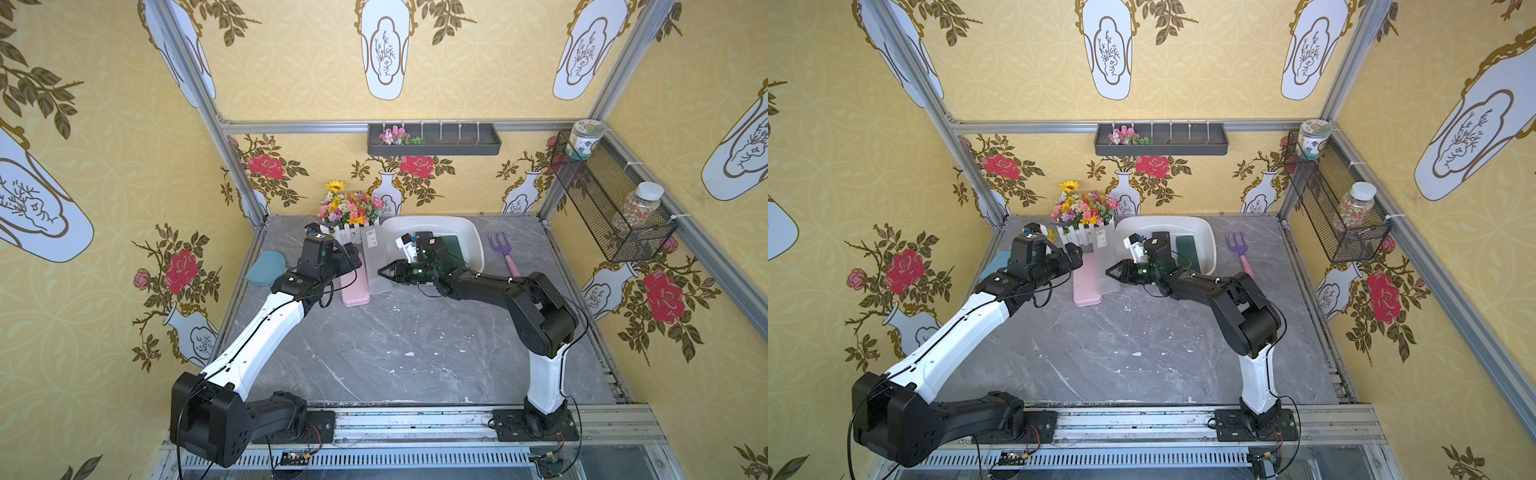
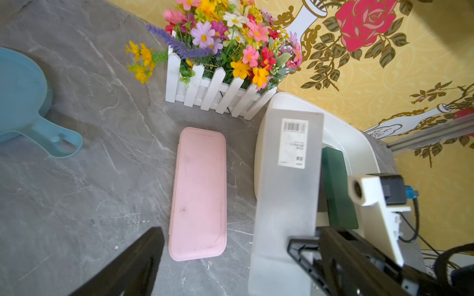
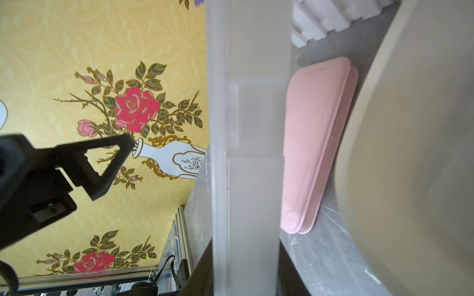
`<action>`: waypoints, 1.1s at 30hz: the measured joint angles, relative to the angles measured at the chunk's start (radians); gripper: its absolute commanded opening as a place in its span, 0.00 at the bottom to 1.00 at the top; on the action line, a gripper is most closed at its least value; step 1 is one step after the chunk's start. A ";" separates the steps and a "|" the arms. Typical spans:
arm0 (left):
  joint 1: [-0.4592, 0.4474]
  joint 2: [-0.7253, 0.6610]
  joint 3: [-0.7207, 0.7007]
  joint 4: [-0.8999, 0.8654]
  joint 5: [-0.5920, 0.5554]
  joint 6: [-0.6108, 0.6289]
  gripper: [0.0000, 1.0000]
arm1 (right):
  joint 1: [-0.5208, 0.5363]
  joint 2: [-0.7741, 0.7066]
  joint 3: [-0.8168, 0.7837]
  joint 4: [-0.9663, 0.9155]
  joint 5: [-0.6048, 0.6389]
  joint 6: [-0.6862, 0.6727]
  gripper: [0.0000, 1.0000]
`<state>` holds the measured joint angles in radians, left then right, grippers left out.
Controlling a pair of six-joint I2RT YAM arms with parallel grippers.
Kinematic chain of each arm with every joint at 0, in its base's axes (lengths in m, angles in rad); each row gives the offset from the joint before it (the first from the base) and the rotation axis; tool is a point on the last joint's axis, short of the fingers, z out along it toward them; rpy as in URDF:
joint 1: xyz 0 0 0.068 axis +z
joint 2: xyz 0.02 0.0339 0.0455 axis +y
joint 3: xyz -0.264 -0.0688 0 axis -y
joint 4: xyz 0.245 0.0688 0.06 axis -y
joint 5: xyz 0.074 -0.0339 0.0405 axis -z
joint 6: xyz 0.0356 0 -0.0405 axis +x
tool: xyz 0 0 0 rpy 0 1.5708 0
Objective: Put the pencil case into the storage box
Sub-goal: Pick up the pencil case from the center of the board, then place the pencil case at the storage box.
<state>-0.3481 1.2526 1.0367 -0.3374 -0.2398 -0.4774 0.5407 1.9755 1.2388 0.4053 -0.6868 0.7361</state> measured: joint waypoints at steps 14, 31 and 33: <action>0.001 0.044 -0.024 -0.008 -0.034 0.007 1.00 | -0.241 0.087 0.079 0.014 -0.127 0.050 0.31; 0.008 0.086 -0.032 0.000 -0.033 0.011 1.00 | -0.316 0.253 0.163 0.067 -0.212 0.129 0.34; 0.010 0.086 -0.035 0.000 -0.032 0.011 1.00 | -0.315 0.269 0.171 0.067 -0.215 0.140 0.35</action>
<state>-0.3378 1.3384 1.0019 -0.3370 -0.2722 -0.4664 0.2256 2.2448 1.4101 0.4721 -0.9016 0.8761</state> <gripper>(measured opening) 0.999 0.341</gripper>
